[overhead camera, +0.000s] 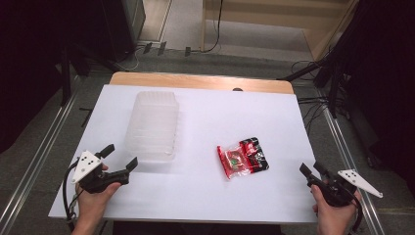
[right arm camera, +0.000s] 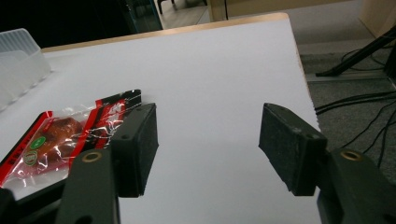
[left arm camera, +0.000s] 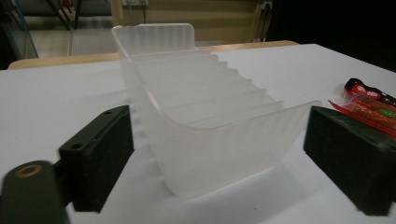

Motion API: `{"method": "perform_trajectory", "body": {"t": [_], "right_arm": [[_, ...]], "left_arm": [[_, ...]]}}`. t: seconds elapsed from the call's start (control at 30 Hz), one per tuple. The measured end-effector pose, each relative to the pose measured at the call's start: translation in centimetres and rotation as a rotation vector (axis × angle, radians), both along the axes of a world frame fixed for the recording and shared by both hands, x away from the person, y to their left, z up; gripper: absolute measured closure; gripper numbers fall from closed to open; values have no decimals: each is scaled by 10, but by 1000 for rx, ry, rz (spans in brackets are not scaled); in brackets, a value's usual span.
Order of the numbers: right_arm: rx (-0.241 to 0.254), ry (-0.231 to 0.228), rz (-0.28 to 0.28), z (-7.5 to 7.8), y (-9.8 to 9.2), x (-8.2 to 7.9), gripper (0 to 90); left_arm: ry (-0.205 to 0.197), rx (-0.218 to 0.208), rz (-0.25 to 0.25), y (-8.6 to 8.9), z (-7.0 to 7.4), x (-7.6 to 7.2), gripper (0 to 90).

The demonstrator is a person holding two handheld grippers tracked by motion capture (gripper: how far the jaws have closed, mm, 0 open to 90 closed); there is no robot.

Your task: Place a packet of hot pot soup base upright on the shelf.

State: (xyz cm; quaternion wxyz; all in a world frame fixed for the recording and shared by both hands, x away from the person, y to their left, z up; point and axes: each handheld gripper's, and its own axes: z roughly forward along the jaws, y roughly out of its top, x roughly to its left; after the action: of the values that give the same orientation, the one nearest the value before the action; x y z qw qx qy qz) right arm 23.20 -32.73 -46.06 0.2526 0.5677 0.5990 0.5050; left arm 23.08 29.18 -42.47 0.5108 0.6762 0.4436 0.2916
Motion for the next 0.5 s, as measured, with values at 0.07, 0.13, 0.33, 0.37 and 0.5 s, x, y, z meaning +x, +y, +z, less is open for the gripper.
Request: {"method": "perform_trajectory", "body": {"t": [0.07, 0.13, 0.33, 0.37, 0.5], "right_arm": [[8, 1, 7, 4, 2, 2, 353], [9, -2, 18, 5, 4, 5, 337], [10, 7, 30, 16, 7, 14, 344], [8, 9, 36, 18, 9, 15, 363], [-20, -7, 48, 22, 15, 17, 412]], "left_arm": [[-10, -3, 10, -9, 6, -1, 181], [-22, 3, 20, -18, 13, -4, 329], [-15, -5, -61, -45, 25, -3, 762], [-7, -7, -75, -49, 24, -1, 813], [24, -6, -166, -70, 22, 9, 900]]}}
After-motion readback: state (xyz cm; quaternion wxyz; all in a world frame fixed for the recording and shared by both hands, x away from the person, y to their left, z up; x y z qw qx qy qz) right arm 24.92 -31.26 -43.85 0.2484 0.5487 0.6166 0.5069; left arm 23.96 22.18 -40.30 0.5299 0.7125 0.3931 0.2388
